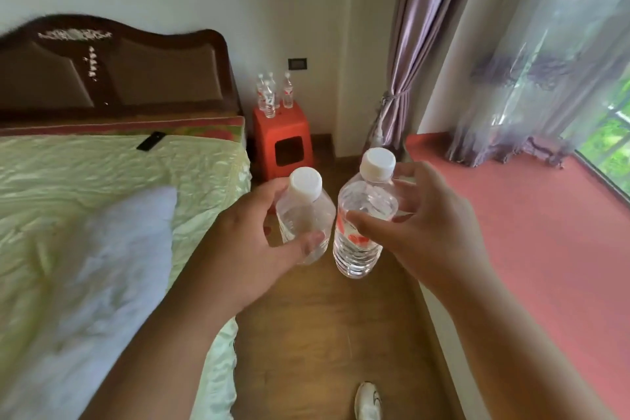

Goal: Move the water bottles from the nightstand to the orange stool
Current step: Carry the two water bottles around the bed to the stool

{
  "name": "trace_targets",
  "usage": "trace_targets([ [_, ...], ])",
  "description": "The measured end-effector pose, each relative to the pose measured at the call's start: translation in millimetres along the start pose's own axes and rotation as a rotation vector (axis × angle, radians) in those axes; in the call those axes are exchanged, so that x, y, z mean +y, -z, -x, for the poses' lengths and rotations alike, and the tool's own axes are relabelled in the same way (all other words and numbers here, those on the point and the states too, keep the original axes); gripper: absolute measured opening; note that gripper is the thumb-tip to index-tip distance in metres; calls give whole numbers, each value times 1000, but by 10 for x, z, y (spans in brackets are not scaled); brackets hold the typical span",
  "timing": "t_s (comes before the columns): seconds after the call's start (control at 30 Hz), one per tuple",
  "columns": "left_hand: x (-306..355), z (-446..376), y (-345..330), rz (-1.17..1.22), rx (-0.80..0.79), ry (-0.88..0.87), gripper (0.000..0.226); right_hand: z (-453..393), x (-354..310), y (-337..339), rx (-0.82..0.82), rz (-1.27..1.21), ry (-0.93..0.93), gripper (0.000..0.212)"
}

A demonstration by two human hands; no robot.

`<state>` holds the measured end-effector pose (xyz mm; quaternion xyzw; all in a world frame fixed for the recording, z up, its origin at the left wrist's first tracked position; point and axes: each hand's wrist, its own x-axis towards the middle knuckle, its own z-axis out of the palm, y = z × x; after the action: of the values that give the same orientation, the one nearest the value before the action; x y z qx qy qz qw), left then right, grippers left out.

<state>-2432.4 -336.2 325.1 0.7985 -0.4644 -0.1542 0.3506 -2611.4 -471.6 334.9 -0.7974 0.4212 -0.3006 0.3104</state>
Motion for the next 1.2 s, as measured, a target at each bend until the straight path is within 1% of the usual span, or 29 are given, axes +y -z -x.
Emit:
trace_targets([
  [0.27,161,-612,-231,48,137,64,75,-1071,197,74,-75,-30,174,67],
  [0.43,145,-888,-374,58,155,100,72,-1516,358,15,-120,-29,192,67],
  [0.57,48,-1254,-351,71,164,125,73,-1844,385,-132,-152,-28,175,68],
  [0.77,-284,-2046,-241,89,123,80,74,-2392,364,-494,-118,25,168,70],
  [0.9,-549,-2646,-49,96,97,38,73,-2791,248,-798,-78,81,134,66],
  [1.13,-1079,-3491,325,114,32,-22,66,-3333,8,-1386,2,52,47,62],
  [1.2,-1188,-3656,388,120,18,-30,64,-3457,-42,-1520,-4,53,34,63],
])
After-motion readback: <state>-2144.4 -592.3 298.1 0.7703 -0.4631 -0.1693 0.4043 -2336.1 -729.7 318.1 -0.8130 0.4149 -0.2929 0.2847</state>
